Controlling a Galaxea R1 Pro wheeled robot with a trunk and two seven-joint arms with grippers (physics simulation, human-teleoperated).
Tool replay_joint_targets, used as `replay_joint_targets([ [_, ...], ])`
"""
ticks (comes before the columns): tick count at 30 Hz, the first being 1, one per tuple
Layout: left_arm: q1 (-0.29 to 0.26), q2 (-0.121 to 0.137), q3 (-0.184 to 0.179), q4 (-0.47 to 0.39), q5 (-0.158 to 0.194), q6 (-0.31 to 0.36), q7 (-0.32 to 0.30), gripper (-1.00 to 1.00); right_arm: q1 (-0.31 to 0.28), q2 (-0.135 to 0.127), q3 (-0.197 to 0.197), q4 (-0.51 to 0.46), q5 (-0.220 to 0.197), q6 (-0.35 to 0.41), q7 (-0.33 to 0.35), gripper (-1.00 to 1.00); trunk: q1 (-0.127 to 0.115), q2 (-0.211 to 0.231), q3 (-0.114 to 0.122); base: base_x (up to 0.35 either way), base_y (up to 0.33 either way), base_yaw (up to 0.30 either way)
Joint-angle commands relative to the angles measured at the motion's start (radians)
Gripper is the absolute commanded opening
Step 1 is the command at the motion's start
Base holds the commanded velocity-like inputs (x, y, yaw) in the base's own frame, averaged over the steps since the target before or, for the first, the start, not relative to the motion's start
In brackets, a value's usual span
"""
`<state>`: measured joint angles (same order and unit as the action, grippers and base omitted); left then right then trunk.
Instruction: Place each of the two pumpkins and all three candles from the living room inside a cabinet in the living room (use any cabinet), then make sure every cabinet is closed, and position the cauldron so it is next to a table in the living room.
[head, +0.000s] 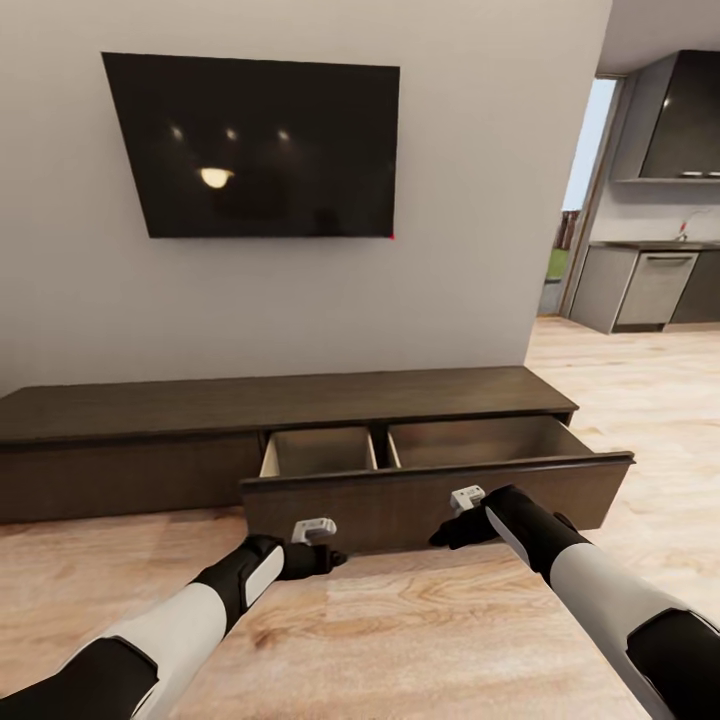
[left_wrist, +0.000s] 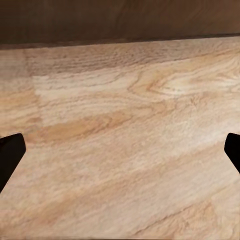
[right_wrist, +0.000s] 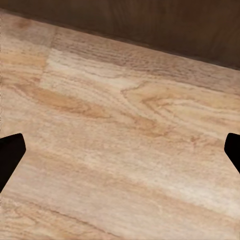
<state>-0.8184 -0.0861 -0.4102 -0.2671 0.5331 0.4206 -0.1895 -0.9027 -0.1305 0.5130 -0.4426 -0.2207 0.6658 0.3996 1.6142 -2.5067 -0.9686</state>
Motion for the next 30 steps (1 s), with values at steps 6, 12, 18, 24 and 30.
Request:
replay_joint_targets([
  [6,-0.001,0.000,-0.002,0.015,0.002,-0.006,0.003,1.00,-0.001,-0.001,-0.036,0.001,-0.010,-0.029,-0.004,1.00,0.000,-0.001,-0.010,0.000,0.000,0.077],
  [12,-0.001,0.000,-0.002,0.017,0.000,-0.009,0.005,1.00,0.000,0.000,-0.046,0.023,-0.010,-0.085,-0.005,1.00,0.000,-0.001,-0.018,0.000,0.000,0.060],
  [18,-0.001,-0.008,-0.002,0.074,-0.032,-0.126,0.073,1.00,0.003,0.000,-0.048,0.027,-0.011,-0.166,-0.005,1.00,0.000,-0.001,-0.020,0.000,0.000,0.008],
  [24,-0.001,-0.017,-0.001,0.087,-0.033,-0.140,0.085,1.00,0.007,0.000,-0.051,0.114,-0.013,-0.324,-0.008,1.00,0.000,-0.001,-0.020,0.000,0.000,0.000],
  [30,0.001,-0.028,-0.002,0.090,-0.033,-0.168,0.085,1.00,0.008,0.031,-0.060,0.176,-0.028,-0.431,-0.008,1.00,0.000,-0.001,-0.020,0.000,0.000,0.000],
])
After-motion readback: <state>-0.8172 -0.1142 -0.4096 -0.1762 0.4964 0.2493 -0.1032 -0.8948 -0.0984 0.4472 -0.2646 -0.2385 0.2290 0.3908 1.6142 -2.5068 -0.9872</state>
